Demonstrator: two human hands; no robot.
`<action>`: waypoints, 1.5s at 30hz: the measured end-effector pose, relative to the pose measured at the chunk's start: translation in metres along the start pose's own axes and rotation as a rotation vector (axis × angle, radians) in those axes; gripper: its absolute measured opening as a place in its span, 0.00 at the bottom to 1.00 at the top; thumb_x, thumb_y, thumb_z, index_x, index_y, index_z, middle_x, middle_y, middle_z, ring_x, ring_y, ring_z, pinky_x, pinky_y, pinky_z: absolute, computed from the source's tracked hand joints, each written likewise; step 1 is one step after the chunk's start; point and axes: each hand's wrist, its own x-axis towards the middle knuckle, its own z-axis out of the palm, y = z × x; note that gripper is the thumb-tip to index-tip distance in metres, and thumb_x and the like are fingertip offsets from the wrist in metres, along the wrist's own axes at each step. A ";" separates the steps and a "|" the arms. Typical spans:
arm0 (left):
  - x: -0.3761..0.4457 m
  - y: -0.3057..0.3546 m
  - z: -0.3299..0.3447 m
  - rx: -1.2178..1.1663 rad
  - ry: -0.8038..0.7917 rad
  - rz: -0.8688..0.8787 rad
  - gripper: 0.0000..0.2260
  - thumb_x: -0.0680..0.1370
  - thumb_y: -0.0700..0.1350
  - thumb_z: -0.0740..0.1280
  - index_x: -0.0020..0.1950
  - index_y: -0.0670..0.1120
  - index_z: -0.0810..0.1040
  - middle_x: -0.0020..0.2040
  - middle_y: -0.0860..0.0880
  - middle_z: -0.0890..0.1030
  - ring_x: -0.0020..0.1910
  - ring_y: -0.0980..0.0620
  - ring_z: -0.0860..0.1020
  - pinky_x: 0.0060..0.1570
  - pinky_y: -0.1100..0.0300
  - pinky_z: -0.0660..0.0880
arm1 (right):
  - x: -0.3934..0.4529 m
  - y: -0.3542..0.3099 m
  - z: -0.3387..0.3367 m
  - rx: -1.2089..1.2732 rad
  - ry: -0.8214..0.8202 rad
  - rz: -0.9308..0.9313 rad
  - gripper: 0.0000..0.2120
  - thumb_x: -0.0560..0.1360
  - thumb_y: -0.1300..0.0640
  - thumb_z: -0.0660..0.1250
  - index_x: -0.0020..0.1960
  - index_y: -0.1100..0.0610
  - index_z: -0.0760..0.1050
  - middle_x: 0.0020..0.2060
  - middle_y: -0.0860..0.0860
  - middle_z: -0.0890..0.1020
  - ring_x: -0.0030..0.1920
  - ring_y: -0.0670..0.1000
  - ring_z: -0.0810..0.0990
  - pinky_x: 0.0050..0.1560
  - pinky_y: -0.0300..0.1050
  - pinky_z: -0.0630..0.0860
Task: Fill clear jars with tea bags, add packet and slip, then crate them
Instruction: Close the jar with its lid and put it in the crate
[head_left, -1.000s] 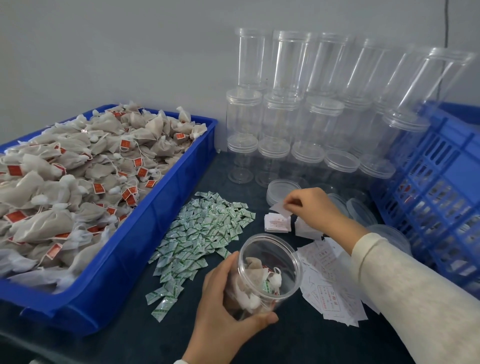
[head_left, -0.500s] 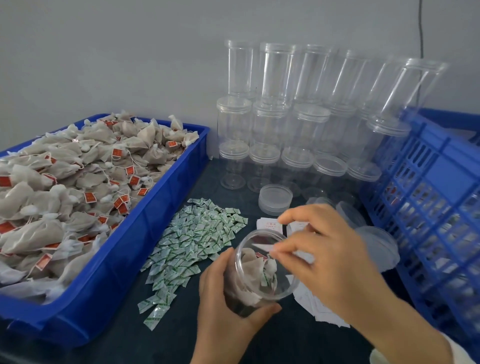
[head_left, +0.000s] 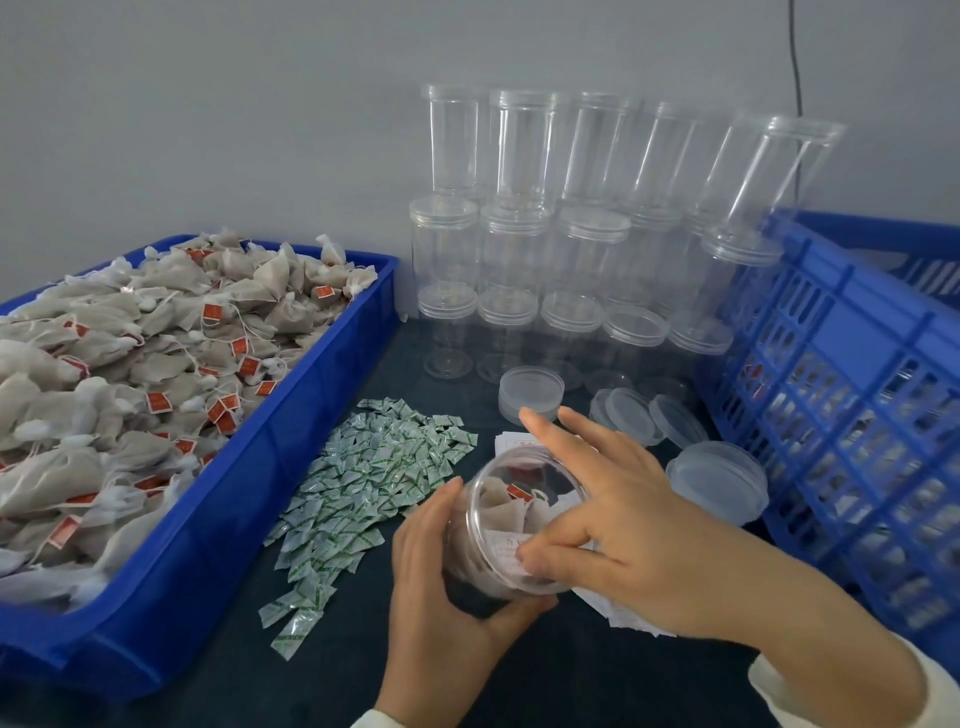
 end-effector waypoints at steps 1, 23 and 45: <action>0.000 0.000 0.000 -0.021 -0.006 -0.025 0.44 0.55 0.60 0.80 0.68 0.68 0.64 0.65 0.56 0.73 0.66 0.51 0.72 0.63 0.51 0.73 | -0.001 0.000 -0.004 0.050 0.030 0.008 0.25 0.71 0.31 0.53 0.49 0.43 0.83 0.66 0.22 0.33 0.69 0.29 0.30 0.71 0.38 0.36; 0.034 0.021 0.052 -0.180 -0.195 0.025 0.49 0.49 0.65 0.78 0.66 0.77 0.59 0.66 0.66 0.68 0.67 0.67 0.67 0.59 0.73 0.68 | -0.005 -0.023 -0.099 -0.390 -0.016 0.370 0.33 0.65 0.33 0.69 0.66 0.42 0.65 0.43 0.42 0.72 0.42 0.46 0.73 0.34 0.40 0.67; 0.050 -0.038 0.084 -0.002 -0.137 -0.250 0.26 0.69 0.33 0.74 0.66 0.41 0.72 0.64 0.43 0.75 0.65 0.45 0.72 0.63 0.52 0.64 | -0.132 0.194 -0.291 -0.281 0.574 1.119 0.35 0.67 0.46 0.77 0.69 0.54 0.69 0.63 0.55 0.74 0.51 0.58 0.76 0.41 0.46 0.77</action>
